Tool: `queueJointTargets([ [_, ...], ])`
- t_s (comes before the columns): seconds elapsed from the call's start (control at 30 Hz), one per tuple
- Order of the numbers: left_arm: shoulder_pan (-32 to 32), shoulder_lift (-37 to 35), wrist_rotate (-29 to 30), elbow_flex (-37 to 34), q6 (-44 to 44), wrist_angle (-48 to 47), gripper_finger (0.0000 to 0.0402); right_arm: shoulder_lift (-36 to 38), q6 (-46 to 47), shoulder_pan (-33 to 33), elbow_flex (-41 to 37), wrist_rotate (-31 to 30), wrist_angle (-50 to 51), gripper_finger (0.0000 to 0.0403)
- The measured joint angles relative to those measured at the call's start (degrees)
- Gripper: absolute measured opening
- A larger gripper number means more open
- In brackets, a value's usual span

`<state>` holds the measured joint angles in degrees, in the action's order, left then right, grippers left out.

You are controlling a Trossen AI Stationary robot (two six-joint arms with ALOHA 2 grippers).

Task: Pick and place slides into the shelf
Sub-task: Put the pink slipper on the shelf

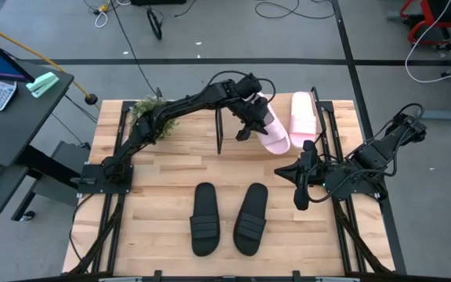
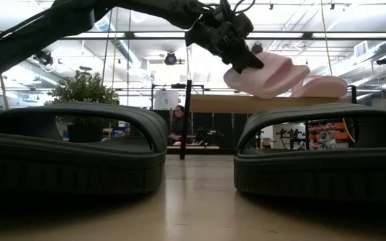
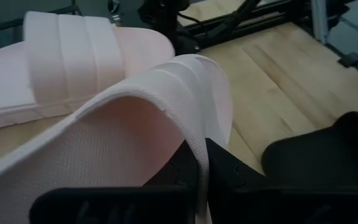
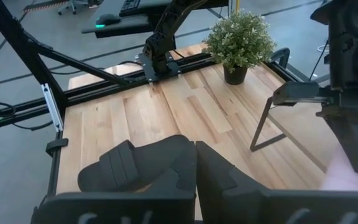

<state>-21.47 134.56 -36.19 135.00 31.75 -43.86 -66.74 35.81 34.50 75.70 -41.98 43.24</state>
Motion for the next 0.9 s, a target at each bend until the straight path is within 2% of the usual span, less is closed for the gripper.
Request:
queueJointTargets([
  [0.1, 0.25, 0.01, 1.91, 0.0, 0.21, 0.48, 0.0031, 0.0, 0.02, 0.0, 0.0, 0.0, 0.0, 0.0007],
  [0.6, 1.61, 0.02, 12.36, 0.0, 1.05, 1.56, 0.0158, 0.0, 0.07, 0.0, 0.0, 0.02, 0.01, 0.001],
  [0.77, 2.07, 0.02, 13.26, 0.0, 1.07, 1.52, 0.0195, 0.0, 0.09, 0.0, 0.0, 0.02, 0.01, 0.0008],
  [0.9, 2.85, 0.02, 16.16, 0.0, 3.34, 1.49, 0.0218, 0.0, 0.09, 0.0, 0.0, 0.02, 0.01, 0.0009],
])
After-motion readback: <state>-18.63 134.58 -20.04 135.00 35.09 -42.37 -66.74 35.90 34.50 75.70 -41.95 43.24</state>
